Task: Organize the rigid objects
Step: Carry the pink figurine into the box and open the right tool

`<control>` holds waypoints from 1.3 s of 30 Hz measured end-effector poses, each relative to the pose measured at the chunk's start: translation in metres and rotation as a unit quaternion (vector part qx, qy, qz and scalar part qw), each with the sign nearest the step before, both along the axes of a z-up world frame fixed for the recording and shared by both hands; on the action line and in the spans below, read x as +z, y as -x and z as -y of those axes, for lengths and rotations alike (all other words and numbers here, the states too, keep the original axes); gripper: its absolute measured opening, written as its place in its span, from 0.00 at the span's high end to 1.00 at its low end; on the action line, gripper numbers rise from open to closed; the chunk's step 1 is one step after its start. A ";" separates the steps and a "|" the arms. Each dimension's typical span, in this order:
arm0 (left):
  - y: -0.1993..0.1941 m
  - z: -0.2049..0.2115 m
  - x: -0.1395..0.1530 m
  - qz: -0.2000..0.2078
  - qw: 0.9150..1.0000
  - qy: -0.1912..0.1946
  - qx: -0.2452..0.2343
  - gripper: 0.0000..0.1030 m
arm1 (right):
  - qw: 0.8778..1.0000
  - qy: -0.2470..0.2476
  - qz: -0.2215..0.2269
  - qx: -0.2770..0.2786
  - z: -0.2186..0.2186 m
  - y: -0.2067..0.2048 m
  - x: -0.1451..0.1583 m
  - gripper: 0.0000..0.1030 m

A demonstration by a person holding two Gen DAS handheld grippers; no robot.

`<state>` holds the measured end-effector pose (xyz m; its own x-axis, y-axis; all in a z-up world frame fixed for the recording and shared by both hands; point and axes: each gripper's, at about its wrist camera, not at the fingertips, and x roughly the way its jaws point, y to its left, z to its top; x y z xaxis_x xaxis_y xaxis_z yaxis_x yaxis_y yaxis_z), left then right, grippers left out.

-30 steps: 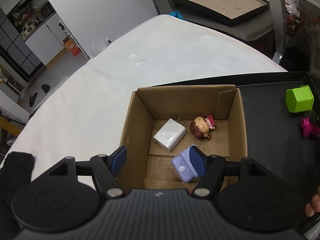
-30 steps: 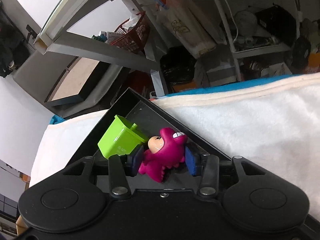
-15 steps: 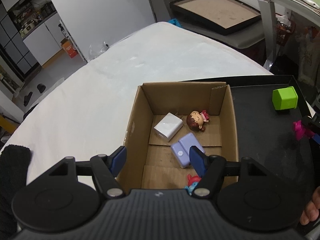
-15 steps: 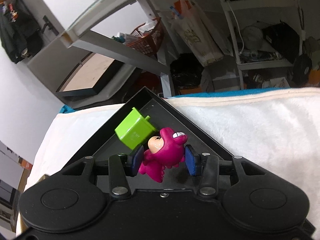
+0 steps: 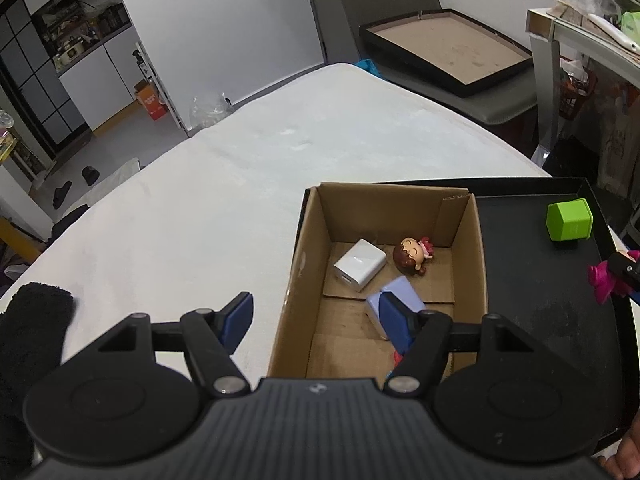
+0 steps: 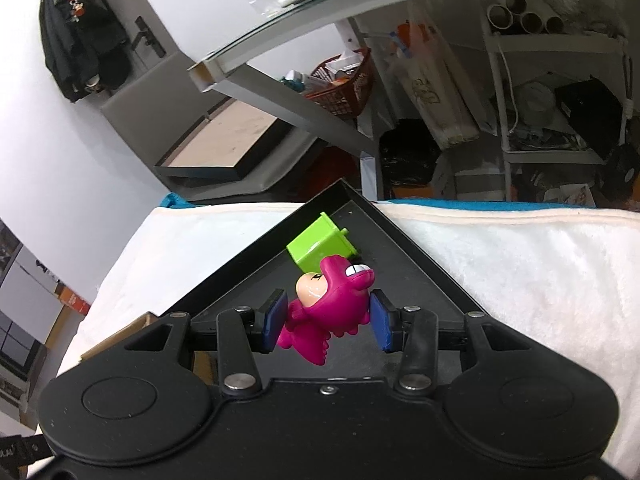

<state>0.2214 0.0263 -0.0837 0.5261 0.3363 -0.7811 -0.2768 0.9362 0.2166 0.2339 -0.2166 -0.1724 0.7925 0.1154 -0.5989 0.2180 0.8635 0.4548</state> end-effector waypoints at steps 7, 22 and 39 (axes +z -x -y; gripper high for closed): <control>0.006 -0.006 0.002 0.005 1.000 0.006 0.000 0.34 | 0.999 0.018 0.016 0.034 -0.009 0.009 0.015 0.57; 0.009 -0.027 -0.007 0.003 1.000 0.024 0.006 0.34 | 0.994 0.050 0.029 0.096 -0.035 0.015 0.037 0.57; 0.004 -0.066 -0.042 -0.008 0.996 0.092 0.012 0.38 | 0.977 0.099 0.067 0.179 -0.097 0.014 0.042 0.57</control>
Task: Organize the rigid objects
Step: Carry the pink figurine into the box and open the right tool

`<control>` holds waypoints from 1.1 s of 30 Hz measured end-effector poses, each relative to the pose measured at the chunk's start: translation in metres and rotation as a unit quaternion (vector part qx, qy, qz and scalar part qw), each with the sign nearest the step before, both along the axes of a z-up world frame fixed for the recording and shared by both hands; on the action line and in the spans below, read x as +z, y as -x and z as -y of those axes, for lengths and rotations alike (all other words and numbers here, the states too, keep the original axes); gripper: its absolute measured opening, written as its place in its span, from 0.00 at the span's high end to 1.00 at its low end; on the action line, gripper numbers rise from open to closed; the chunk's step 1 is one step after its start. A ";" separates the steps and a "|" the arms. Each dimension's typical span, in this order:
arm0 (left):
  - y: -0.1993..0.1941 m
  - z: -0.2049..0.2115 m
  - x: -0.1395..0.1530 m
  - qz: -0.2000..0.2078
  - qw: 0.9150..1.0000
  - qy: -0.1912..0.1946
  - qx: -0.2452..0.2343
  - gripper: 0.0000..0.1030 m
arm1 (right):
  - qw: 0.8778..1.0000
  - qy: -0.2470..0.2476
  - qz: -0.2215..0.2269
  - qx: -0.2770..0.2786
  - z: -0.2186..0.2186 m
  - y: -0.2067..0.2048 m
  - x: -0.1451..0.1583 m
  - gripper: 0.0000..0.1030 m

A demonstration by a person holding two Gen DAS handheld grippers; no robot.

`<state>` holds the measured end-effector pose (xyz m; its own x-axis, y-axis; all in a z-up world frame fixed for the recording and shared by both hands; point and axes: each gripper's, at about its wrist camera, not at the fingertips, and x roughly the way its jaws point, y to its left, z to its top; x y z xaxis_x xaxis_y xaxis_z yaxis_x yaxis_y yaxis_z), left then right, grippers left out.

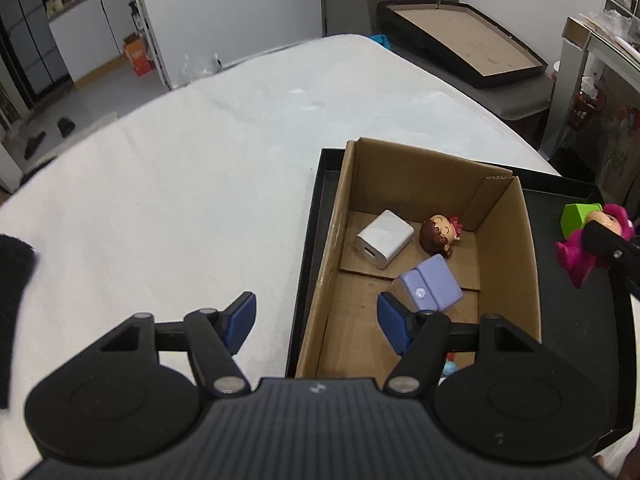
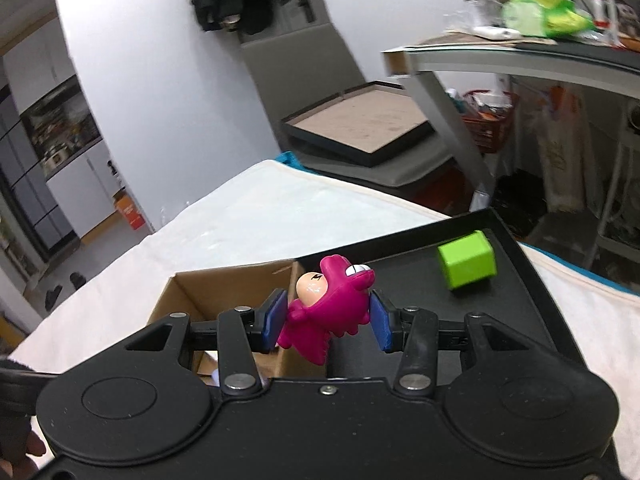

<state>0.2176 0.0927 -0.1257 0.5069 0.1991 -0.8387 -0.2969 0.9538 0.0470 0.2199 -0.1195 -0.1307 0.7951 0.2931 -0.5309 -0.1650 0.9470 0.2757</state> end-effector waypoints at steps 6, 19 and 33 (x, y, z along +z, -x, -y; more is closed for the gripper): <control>-0.004 -0.010 -0.008 0.001 0.999 0.030 -0.017 0.40 | 0.999 0.029 0.024 0.015 -0.025 -0.002 0.002 0.57; -0.010 -0.040 -0.030 -0.004 0.993 0.112 -0.028 0.71 | 0.993 0.094 0.049 0.045 -0.074 0.002 0.000 0.57; -0.011 -0.056 -0.042 -0.008 0.987 0.158 -0.028 0.78 | 0.978 0.188 0.062 0.067 -0.120 -0.007 -0.011 0.56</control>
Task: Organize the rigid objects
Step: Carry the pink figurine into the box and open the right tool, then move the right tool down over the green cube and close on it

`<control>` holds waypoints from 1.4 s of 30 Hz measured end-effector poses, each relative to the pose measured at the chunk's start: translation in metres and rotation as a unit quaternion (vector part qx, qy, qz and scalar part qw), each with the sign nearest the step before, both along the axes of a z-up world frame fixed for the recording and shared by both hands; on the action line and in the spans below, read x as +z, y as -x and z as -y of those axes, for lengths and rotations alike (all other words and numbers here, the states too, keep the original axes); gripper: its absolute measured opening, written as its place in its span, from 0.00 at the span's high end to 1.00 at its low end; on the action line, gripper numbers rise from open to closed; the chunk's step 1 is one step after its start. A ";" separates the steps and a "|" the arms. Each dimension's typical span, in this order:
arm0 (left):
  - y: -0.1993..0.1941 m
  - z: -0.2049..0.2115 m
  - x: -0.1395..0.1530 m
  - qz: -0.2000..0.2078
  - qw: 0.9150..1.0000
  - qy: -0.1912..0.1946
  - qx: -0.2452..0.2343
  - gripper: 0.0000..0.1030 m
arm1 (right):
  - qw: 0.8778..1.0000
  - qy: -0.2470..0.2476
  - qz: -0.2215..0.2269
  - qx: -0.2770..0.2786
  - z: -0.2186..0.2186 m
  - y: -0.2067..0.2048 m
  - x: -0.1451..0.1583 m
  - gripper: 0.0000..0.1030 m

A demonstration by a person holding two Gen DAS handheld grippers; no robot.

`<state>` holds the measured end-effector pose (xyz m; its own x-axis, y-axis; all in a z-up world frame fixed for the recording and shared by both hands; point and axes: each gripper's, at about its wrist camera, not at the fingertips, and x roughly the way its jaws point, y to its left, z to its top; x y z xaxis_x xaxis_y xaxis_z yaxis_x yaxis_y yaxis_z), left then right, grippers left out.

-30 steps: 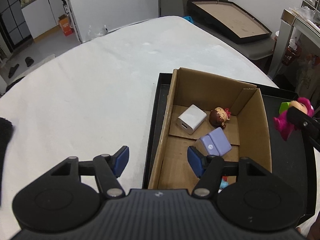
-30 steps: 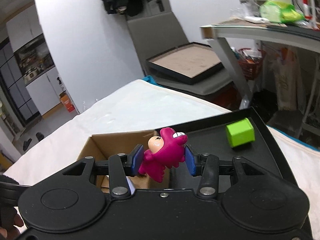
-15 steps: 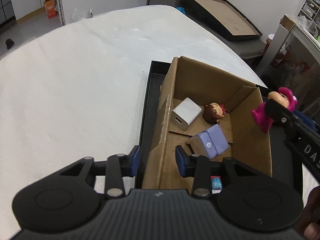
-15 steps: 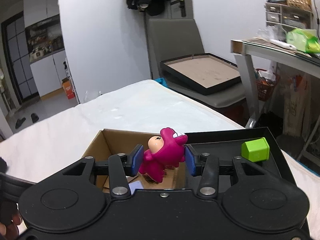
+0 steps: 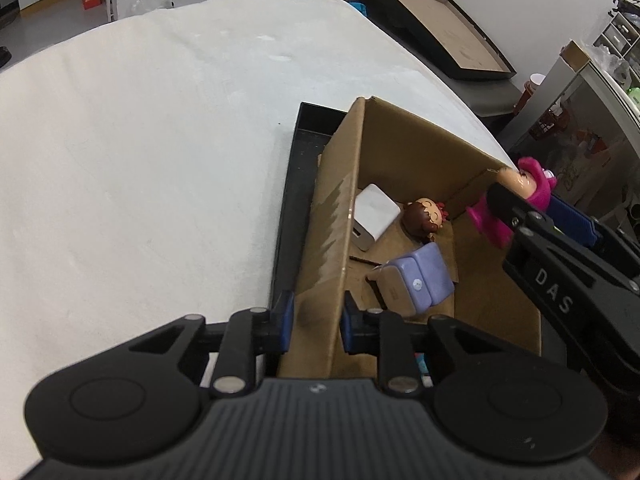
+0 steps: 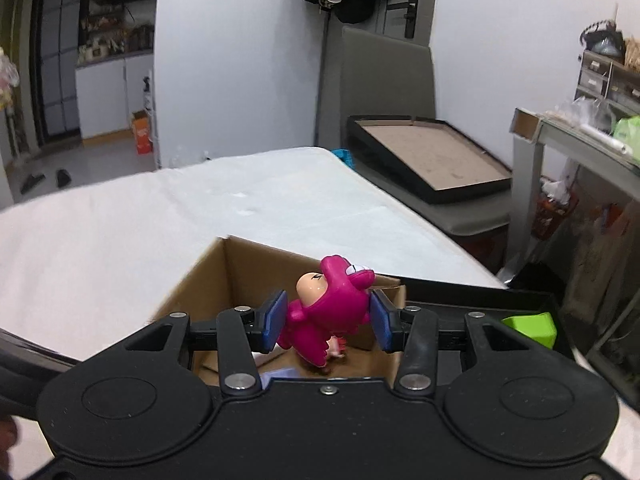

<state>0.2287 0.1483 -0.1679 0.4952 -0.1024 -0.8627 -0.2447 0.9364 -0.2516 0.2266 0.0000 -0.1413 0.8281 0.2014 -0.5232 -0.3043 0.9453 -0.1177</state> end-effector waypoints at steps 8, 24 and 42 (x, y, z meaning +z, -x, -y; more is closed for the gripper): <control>0.002 -0.001 0.007 0.001 1.000 0.002 0.010 0.77 | 0.998 -0.018 -0.037 -0.047 0.012 -0.006 -0.002 0.33; 0.014 0.030 0.034 0.013 0.998 -0.068 0.002 0.64 | 0.987 -0.095 -0.053 -0.117 0.066 -0.005 -0.004 0.31; -0.008 0.071 0.044 -0.005 0.984 -0.176 0.016 0.39 | 0.959 -0.194 -0.100 -0.182 0.136 -0.037 -0.043 0.27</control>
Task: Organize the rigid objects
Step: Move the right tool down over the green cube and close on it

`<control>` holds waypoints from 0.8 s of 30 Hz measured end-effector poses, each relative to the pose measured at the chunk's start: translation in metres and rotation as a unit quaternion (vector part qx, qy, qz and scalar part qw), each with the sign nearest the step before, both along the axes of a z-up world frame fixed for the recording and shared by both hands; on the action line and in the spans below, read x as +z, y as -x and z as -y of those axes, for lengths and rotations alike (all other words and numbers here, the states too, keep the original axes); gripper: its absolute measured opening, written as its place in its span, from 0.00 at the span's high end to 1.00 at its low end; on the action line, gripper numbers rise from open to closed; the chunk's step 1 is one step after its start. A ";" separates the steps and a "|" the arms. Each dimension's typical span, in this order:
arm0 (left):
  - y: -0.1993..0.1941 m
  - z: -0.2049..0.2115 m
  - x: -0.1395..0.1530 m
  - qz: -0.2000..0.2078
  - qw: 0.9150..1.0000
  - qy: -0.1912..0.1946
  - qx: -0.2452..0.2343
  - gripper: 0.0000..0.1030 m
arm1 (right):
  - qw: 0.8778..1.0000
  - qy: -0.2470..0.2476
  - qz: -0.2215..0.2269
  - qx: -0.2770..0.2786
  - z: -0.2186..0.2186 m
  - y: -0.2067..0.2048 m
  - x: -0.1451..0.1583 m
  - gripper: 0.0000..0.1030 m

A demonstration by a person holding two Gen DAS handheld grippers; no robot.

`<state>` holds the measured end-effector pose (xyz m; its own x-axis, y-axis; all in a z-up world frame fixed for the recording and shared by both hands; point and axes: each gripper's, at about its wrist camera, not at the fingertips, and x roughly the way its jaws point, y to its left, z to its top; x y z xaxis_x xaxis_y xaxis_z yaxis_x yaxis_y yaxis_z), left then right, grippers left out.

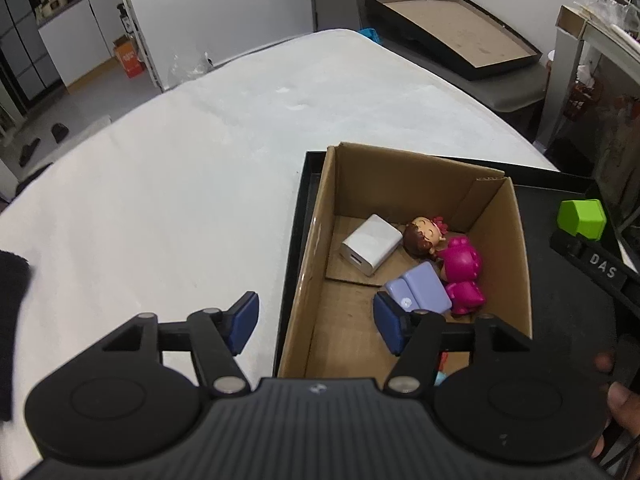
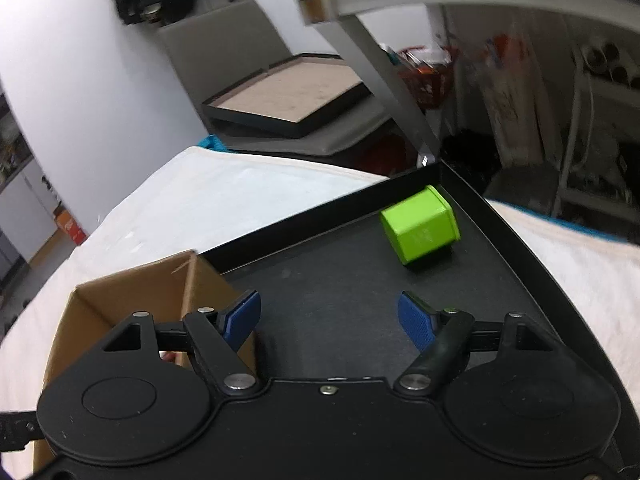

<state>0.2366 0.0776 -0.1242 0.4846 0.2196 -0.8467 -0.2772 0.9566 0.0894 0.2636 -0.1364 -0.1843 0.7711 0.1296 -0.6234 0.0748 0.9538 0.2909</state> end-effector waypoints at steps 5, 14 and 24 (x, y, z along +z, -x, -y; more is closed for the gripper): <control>-0.010 0.007 -0.002 -0.004 0.999 -0.027 0.017 0.37 | 1.000 -0.018 -0.009 -0.016 0.016 -0.010 -0.011 0.26; -0.037 0.024 -0.009 -0.024 0.997 -0.079 0.008 0.37 | 0.999 -0.015 -0.017 -0.049 0.038 -0.034 -0.032 0.19; -0.058 0.027 -0.016 -0.045 0.994 -0.099 0.020 0.36 | 0.996 0.066 -0.030 -0.055 0.047 -0.069 -0.056 0.10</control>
<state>0.2946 0.0504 -0.1406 0.3964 0.4036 -0.8246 -0.2980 0.9061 0.3003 0.3327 -0.1830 -0.2401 0.7370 -0.0394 -0.6747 0.1934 0.9688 0.1547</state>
